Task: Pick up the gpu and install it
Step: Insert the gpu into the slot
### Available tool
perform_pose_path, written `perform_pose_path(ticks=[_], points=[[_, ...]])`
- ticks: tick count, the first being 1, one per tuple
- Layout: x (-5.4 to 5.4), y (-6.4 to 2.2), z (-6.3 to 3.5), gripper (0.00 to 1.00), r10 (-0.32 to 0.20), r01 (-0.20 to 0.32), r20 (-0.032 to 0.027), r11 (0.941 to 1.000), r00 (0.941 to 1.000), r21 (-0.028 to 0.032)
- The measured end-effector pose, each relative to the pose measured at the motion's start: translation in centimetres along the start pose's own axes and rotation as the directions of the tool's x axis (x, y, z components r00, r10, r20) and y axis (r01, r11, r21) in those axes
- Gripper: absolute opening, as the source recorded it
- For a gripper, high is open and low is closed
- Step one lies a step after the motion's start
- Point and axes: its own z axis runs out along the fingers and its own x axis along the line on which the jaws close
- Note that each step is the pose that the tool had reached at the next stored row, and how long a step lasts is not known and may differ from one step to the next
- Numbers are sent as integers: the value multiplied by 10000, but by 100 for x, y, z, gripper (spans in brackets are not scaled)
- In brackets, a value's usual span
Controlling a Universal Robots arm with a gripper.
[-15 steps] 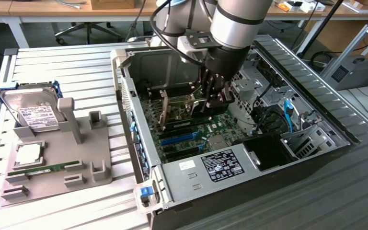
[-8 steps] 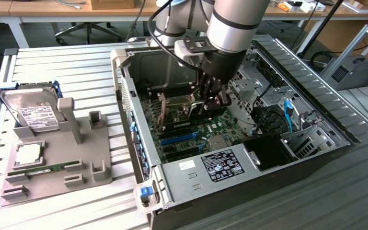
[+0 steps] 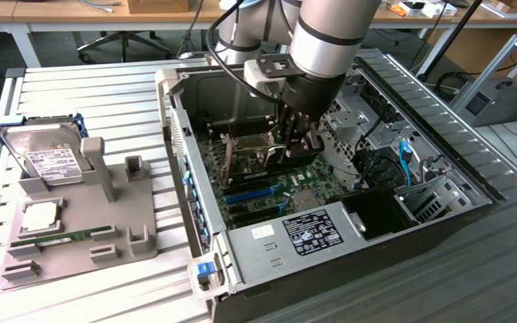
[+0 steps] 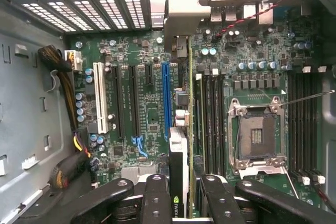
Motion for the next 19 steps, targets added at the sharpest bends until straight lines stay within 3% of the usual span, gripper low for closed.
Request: perform_pose_path(ticks=[19], points=[[61, 60, 150, 27, -106, 105, 166, 9999, 9998, 80]])
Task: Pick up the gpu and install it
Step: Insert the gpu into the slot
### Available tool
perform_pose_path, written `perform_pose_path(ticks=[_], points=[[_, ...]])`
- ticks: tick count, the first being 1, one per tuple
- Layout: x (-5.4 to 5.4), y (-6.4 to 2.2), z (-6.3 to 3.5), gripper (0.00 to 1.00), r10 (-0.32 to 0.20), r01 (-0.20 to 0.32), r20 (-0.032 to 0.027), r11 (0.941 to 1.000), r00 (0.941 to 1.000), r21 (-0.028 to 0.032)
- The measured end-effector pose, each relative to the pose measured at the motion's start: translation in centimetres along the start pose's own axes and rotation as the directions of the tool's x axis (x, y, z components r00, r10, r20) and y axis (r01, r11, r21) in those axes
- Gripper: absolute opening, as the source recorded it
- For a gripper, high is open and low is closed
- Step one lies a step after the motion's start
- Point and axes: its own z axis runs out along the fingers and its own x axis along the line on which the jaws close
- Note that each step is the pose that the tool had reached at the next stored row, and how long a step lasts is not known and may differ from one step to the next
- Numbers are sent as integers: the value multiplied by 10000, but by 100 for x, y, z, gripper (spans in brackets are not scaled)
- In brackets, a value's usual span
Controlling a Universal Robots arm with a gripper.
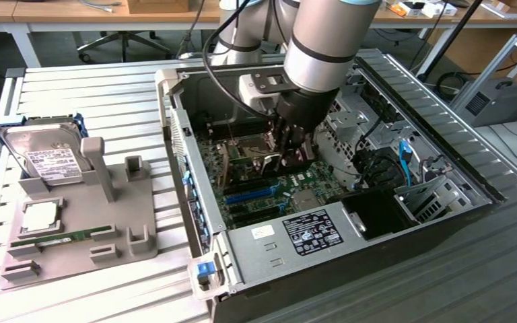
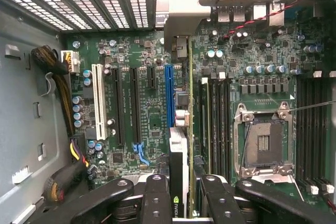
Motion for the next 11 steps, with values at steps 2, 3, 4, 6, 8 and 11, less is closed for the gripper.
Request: perform_pose_path(ticks=[2, 3, 4, 6, 8, 11], points=[[0, 7, 1, 27, 3, -3, 2, 10000, 10000, 1], [1, 22, 1, 27, 1, -1, 2, 10000, 10000, 4], [1, 36, 1, 27, 0, 0, 2, 10000, 10000, 7], [7, 44, 9, 27, -1, 1, 3, 10000, 10000, 14], [42, 44, 27, 27, -4, 4, 3, 10000, 10000, 25], [62, 51, 38, 27, -7, 7, 6, 10000, 10000, 34]])
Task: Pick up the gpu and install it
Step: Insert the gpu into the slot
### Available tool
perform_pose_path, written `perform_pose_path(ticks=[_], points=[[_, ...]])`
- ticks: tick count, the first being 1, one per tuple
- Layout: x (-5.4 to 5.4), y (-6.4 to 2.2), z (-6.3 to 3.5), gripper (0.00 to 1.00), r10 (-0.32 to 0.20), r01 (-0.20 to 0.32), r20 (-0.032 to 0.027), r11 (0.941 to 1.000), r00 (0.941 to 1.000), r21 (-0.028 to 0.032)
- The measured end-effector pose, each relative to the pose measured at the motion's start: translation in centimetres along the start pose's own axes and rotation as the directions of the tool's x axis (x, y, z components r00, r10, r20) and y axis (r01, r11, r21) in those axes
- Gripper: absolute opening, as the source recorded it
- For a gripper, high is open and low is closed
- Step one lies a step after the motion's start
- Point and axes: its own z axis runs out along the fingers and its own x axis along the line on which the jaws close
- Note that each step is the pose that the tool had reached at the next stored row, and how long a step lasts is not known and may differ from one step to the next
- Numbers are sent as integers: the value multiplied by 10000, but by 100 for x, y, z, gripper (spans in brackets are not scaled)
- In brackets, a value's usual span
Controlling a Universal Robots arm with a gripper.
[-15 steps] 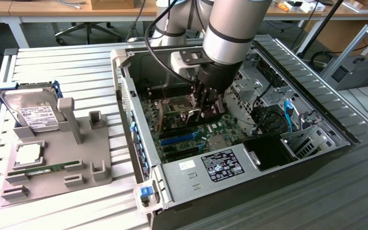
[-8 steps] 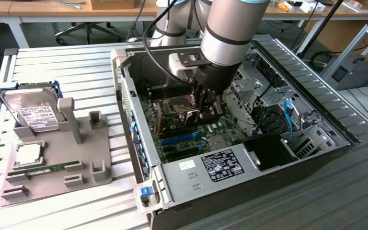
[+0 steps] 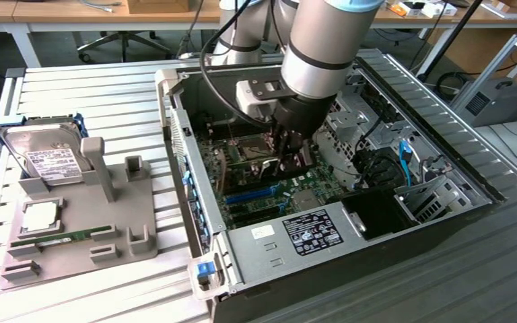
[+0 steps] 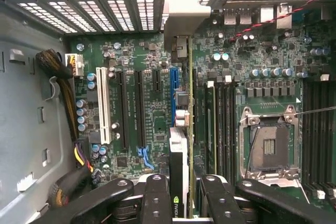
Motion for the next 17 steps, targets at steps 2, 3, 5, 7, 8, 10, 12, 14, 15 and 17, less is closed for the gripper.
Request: perform_pose_path(ticks=[2, 3, 5, 7, 8, 10, 12, 14, 15, 17], points=[[2, 24, 2, 27, -2, 2, -2, 10000, 10000, 3], [3, 44, 3, 27, -2, 2, -2, 10000, 10000, 5], [4, 76, 5, 27, -1, 1, -1, 10000, 10000, 8], [6, 98, 11, 27, -1, 1, 1, 10000, 10000, 10], [15, 102, 21, 27, -2, 2, -1, 10000, 10000, 14], [21, 104, 34, 27, -4, 4, -1, 10000, 10000, 22], [22, 108, 38, 27, -3, 3, -2, 10000, 10000, 24], [22, 111, 50, 27, -3, 3, 2, 10000, 10000, 26], [23, 113, 60, 27, -3, 3, 1, 10000, 10000, 26], [24, 118, 87, 27, -3, 3, 0, 10000, 10000, 29]])
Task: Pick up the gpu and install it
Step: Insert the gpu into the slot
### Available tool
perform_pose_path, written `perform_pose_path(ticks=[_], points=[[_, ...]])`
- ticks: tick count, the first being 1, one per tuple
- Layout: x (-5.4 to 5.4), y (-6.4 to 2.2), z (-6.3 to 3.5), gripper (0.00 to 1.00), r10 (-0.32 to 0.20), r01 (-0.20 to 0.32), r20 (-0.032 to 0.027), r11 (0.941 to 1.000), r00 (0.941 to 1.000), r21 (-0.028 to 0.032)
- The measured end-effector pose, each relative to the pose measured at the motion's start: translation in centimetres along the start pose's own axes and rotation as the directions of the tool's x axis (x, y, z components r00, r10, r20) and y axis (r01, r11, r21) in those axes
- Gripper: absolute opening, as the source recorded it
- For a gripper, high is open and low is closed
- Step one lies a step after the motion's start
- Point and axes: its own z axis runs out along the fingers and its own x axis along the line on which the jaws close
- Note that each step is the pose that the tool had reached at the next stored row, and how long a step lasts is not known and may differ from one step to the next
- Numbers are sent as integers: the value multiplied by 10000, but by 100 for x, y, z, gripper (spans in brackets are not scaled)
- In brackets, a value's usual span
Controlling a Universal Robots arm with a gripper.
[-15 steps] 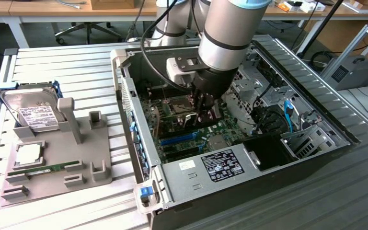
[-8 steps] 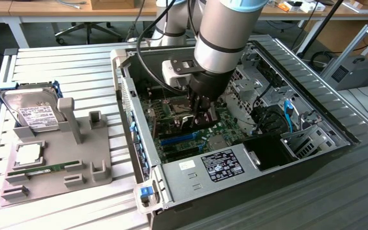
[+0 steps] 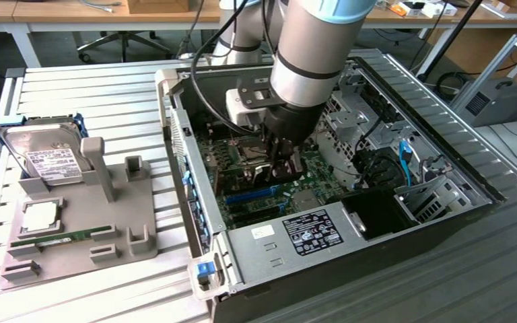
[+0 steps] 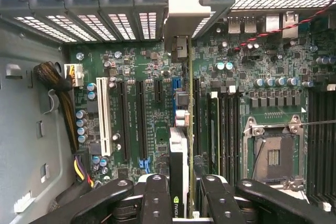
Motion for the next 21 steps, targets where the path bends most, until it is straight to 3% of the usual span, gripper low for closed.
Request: perform_pose_path(ticks=[21], points=[[5, 82, 29, 27, 0, 0, -22, 10000, 10000, 5]])
